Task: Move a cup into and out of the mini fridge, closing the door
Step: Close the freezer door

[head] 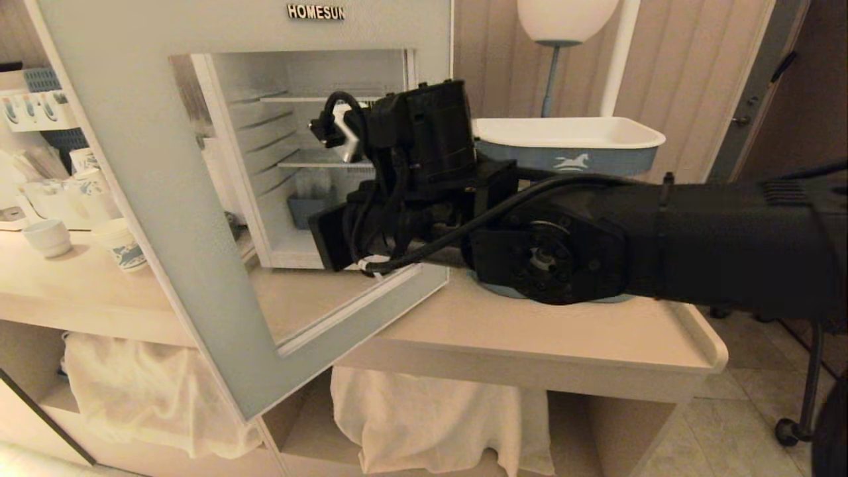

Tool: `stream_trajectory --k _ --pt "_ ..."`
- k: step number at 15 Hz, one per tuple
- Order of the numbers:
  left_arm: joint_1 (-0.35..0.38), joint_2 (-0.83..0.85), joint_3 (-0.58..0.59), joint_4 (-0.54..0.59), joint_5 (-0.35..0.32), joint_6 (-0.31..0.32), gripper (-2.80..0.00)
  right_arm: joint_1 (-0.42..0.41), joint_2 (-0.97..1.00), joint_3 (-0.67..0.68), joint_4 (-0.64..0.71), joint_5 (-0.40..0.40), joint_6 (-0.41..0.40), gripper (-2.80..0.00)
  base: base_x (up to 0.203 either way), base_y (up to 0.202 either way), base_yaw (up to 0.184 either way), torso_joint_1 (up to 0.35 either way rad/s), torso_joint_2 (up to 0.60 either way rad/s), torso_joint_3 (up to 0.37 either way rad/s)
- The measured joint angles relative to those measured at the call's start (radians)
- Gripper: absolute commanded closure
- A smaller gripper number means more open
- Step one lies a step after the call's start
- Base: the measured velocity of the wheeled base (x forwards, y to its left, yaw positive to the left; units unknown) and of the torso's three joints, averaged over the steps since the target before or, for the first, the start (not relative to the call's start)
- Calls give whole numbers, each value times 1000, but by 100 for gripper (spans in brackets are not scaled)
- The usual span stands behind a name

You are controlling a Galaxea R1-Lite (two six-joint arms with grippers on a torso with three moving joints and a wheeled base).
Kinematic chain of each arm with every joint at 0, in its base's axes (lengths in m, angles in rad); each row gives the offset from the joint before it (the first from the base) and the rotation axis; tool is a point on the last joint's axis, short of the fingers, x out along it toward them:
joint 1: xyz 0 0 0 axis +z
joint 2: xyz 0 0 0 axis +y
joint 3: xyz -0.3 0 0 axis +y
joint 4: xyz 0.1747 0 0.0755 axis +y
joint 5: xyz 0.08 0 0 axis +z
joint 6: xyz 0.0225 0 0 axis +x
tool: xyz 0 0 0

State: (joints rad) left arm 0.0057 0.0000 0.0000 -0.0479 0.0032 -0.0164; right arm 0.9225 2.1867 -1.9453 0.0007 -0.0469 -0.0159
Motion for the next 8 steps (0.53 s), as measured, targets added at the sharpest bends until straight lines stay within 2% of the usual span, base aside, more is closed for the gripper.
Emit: stream_trajectory --k 4,8 --pt "0 0 0 0 0 -6 0 10 59 -3 -110 -38 -63 0 0 0 0 0 0 0" --pt "0 0 0 -1 1 -7 0 11 88 -4 -119 -53 -75 0 0 0 0 0 0 0"
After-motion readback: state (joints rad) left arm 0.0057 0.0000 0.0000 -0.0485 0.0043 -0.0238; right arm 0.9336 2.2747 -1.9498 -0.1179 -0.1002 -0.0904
